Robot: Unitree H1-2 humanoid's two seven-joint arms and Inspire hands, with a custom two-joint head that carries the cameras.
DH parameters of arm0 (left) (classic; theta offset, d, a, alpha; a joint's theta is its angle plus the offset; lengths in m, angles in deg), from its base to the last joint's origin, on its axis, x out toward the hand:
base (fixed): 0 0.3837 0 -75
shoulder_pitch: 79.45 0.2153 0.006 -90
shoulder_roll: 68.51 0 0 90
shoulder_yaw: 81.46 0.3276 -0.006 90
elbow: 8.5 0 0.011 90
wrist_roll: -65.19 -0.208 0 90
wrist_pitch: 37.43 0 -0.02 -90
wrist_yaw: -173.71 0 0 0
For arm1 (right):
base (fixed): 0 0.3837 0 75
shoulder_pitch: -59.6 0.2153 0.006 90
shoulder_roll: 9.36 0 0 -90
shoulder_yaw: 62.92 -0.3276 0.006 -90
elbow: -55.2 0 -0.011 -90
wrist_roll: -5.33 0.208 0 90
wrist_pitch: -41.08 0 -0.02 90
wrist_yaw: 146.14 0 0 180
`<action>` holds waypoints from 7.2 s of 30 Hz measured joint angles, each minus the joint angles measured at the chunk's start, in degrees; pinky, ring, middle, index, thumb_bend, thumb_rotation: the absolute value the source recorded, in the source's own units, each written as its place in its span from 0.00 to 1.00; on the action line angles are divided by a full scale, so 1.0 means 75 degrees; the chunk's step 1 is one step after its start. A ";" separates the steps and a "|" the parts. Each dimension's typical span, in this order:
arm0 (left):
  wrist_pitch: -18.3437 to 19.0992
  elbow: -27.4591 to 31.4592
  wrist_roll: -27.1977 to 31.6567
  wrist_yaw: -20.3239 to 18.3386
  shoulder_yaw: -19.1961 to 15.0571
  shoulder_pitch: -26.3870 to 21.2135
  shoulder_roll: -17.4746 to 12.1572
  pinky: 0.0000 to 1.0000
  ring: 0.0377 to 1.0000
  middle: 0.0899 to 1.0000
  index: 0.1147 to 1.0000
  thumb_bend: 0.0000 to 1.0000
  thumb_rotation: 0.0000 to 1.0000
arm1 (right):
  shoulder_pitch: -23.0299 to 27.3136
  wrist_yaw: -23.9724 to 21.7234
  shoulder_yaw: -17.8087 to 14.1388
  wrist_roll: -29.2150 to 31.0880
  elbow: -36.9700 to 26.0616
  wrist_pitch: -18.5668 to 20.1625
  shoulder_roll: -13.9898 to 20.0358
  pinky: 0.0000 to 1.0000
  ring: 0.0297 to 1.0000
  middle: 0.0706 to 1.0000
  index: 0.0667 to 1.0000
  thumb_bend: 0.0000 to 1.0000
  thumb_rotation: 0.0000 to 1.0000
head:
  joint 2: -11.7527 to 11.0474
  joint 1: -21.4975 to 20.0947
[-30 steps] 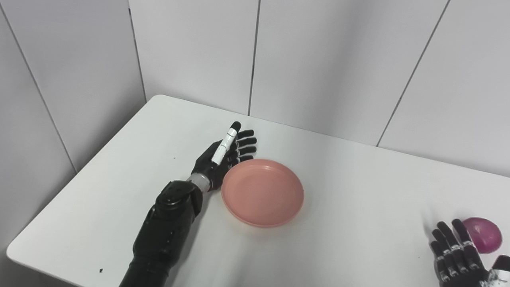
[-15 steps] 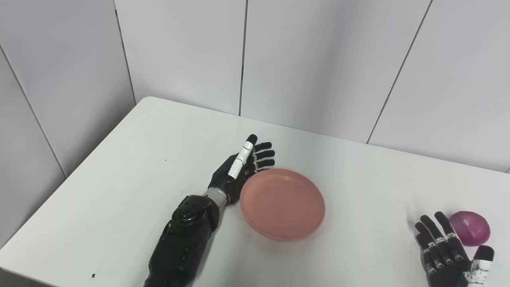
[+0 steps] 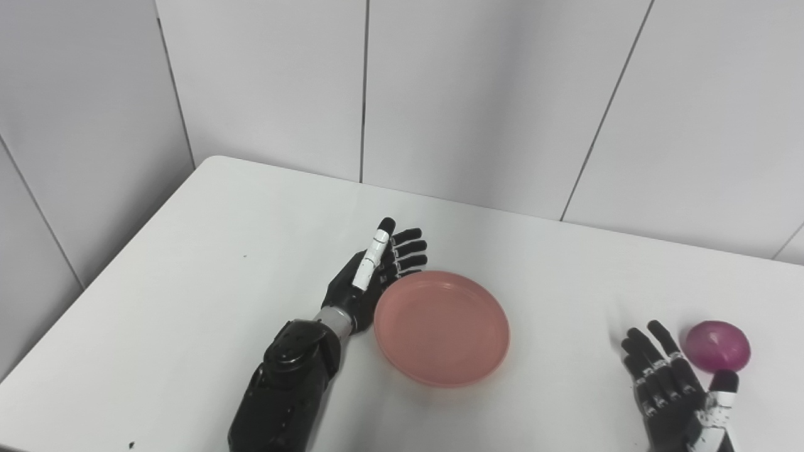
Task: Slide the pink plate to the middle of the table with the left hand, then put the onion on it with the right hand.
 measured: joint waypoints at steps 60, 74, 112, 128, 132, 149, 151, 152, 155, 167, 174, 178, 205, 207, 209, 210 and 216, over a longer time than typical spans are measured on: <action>0.0329 -0.0199 0.0121 -0.0588 -0.0257 -0.0203 -0.0606 0.90 0.89 0.87 0.81 0.64 0.89 | 0.1874 0.0527 0.0521 -0.3629 -0.2468 0.1490 0.1626 0.70 0.81 0.84 0.86 1.00 0.35 | -0.0445 -0.3364; 0.0296 -0.0276 0.0202 -0.0602 -0.0321 -0.0219 -0.0650 0.90 0.88 0.86 0.80 0.64 0.87 | 0.3027 -0.0208 0.0486 -0.4530 -0.1913 0.1767 0.3309 0.54 0.75 0.91 0.90 1.00 0.09 | -0.0492 -0.3422; 0.0172 -0.0292 0.0203 -0.0605 -0.0310 -0.0244 -0.0643 0.90 0.89 0.87 0.81 0.64 0.89 | 0.5383 -0.4865 0.3764 -0.8943 0.0756 0.2423 0.5112 0.75 0.91 0.90 0.86 1.00 0.19 | -0.0516 -0.3328; 0.0172 -0.0279 0.0202 -0.0603 -0.0308 -0.0236 -0.0645 0.90 0.89 0.87 0.81 0.62 0.90 | 0.5092 -0.4938 0.4013 -0.9402 0.1503 0.2381 0.5106 0.72 0.88 0.90 0.85 1.00 0.22 | -0.0504 -0.3293; 0.0172 -0.0273 0.0202 -0.0601 -0.0308 -0.0235 -0.0646 0.90 0.89 0.87 0.81 0.62 0.90 | 0.4929 -0.4753 0.4195 -0.9656 0.1589 0.2257 0.5113 0.70 0.86 0.88 0.84 1.00 0.21 | -0.0480 -0.3317; 0.0170 -0.0325 0.0202 -0.0601 -0.0305 -0.0234 -0.0645 0.87 0.88 0.86 0.79 0.64 0.87 | 0.4747 -0.4411 0.4120 -0.9673 0.1543 0.2178 0.5088 0.63 0.82 0.87 0.82 1.00 0.20 | -0.0480 -0.3317; 0.0164 -0.0344 0.0202 -0.0601 -0.0306 -0.0238 -0.0645 0.86 0.87 0.85 0.79 0.65 0.87 | 0.4703 -0.4288 0.4109 -0.9674 0.1532 0.2173 0.5079 0.62 0.80 0.86 0.82 1.00 0.20 | -0.0480 -0.3317; 0.0161 -0.0351 0.0202 -0.0601 -0.0305 -0.0240 -0.0645 0.86 0.87 0.85 0.79 0.65 0.87 | 0.4669 -0.4241 0.4096 -0.9674 0.1513 0.2173 0.5079 0.61 0.79 0.86 0.82 1.00 0.20 | -0.0480 -0.3305; 0.0155 -0.0351 0.0202 -0.0602 -0.0303 -0.0240 -0.0646 0.85 0.86 0.84 0.77 0.66 0.86 | 0.4577 -0.4100 0.4028 -0.9661 0.1472 0.2173 0.5055 0.60 0.78 0.87 0.81 1.00 0.20 | -0.0480 -0.3305; 0.0126 -0.0396 0.0201 -0.0602 -0.0302 -0.0259 -0.0646 0.84 0.86 0.84 0.77 0.65 0.85 | 0.4487 -0.3699 0.3800 -0.9538 0.1470 0.1945 0.4919 0.56 0.74 0.82 0.79 1.00 0.19 | -0.0480 -0.3293; 0.0121 -0.0402 0.0199 -0.0602 -0.0300 -0.0259 -0.0648 0.85 0.86 0.85 0.77 0.66 0.86 | 0.4487 -0.3522 0.3798 -0.9542 0.1479 0.1920 0.4915 0.55 0.74 0.83 0.79 1.00 0.18 | -0.0469 -0.3282; 0.0115 -0.0405 0.0199 -0.0602 -0.0298 -0.0259 -0.0650 0.84 0.86 0.84 0.77 0.66 0.85 | 0.4487 -0.3504 0.3807 -0.9558 0.1482 0.1919 0.4911 0.55 0.74 0.83 0.79 0.99 0.18 | -0.0457 -0.3282; 0.0095 -0.0492 0.0199 -0.0603 -0.0265 -0.0308 -0.0668 0.83 0.85 0.84 0.77 0.66 0.85 | 0.4598 -0.3748 0.4030 -1.0069 0.1694 0.1801 0.4902 0.55 0.64 0.71 0.77 0.84 0.13 | -0.0433 -0.3270; 0.0095 -0.0491 0.0199 -0.0603 -0.0265 -0.0308 -0.0674 0.84 0.86 0.84 0.77 0.65 0.86 | 0.4599 -0.3624 0.4042 -1.0076 0.1736 0.1590 0.4914 0.56 0.63 0.69 0.77 0.81 0.14 | -0.0445 -0.3258; 0.0096 -0.0490 0.0199 -0.0602 -0.0266 -0.0307 -0.0674 0.84 0.86 0.84 0.77 0.65 0.86 | 0.4595 -0.3544 0.4041 -1.0072 0.1747 0.1503 0.4923 0.52 0.57 0.64 0.75 0.77 0.13 | -0.0445 -0.3258; 0.0095 -0.0490 0.0199 -0.0602 -0.0266 -0.0307 -0.0674 0.84 0.86 0.84 0.77 0.64 0.86 | 0.4587 -0.3496 0.4038 -1.0069 0.1752 0.1481 0.4923 0.51 0.56 0.63 0.75 0.76 0.14 | -0.0445 -0.3258; 0.0096 -0.0482 0.0197 -0.0602 -0.0268 -0.0303 -0.0674 0.84 0.86 0.84 0.77 0.63 0.86 | 0.4578 -0.3433 0.4024 -1.0037 0.1752 0.1434 0.4923 0.43 0.48 0.50 0.71 0.64 0.06 | -0.0433 -0.3247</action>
